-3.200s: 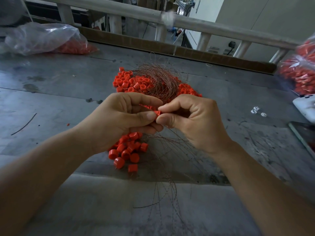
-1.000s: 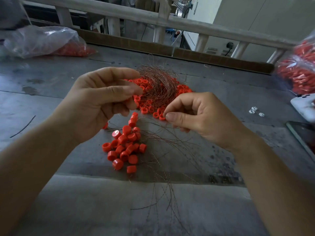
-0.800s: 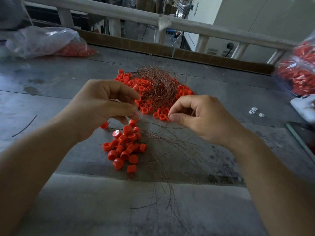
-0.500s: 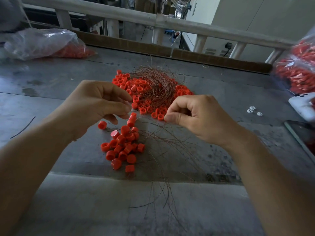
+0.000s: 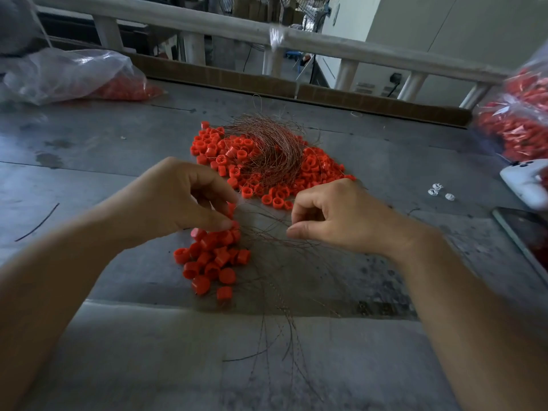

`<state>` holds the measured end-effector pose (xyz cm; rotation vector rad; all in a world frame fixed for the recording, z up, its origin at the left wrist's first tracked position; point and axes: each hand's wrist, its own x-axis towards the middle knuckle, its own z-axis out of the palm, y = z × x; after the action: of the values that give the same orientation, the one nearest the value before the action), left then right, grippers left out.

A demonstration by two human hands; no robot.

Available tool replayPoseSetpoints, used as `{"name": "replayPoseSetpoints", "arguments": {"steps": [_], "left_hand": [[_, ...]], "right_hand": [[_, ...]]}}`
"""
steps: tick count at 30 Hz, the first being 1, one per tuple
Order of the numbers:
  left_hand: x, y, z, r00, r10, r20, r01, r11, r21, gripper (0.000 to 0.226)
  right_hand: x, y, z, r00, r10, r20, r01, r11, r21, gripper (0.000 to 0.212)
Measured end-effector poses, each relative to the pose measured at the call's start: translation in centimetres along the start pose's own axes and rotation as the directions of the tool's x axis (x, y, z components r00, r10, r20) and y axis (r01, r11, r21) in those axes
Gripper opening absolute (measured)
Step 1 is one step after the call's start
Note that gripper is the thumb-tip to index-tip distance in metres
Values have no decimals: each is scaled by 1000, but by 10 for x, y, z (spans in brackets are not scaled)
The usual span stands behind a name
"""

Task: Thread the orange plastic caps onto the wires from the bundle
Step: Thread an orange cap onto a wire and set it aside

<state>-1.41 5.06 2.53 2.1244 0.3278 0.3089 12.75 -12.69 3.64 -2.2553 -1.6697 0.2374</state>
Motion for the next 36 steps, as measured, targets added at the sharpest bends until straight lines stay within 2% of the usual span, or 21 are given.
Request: {"name": "replayPoseSetpoints", "arguments": {"steps": [3,5,8,11,16,21,27,33,36], "left_hand": [[2,-2,1,1000,3,-20,-4,998,-57,17],[6,-7,0,994,3,-111,-7,999,-32,12],[14,-19,0,961,1,-277,32,993,113,25],[24,-28,5,940,8,-341,85,963,255,17],[41,-42,9,964,88,-251,31,899,436,36],[47,-49,11,992,80,-96,-21,865,501,51],[46,-49,11,987,106,-123,-24,844,537,32],[42,-46,14,985,146,-91,-73,832,549,40],[41,-43,13,980,168,-111,-78,825,559,36]], "right_hand": [[0,2,0,999,29,19,-29,1000,9,18],[0,3,-1,999,39,8,-39,999,36,25],[0,4,-3,998,47,-31,-45,997,70,37],[1,5,-4,996,63,-59,-60,997,53,41],[3,9,-3,991,87,-98,-88,996,-3,24],[3,9,-3,985,102,-136,-107,994,-27,24],[3,9,-2,984,110,-143,-117,992,-41,24],[3,7,-2,985,114,-130,-123,991,-62,25],[2,6,-2,985,115,-126,-124,990,-65,25]]}}
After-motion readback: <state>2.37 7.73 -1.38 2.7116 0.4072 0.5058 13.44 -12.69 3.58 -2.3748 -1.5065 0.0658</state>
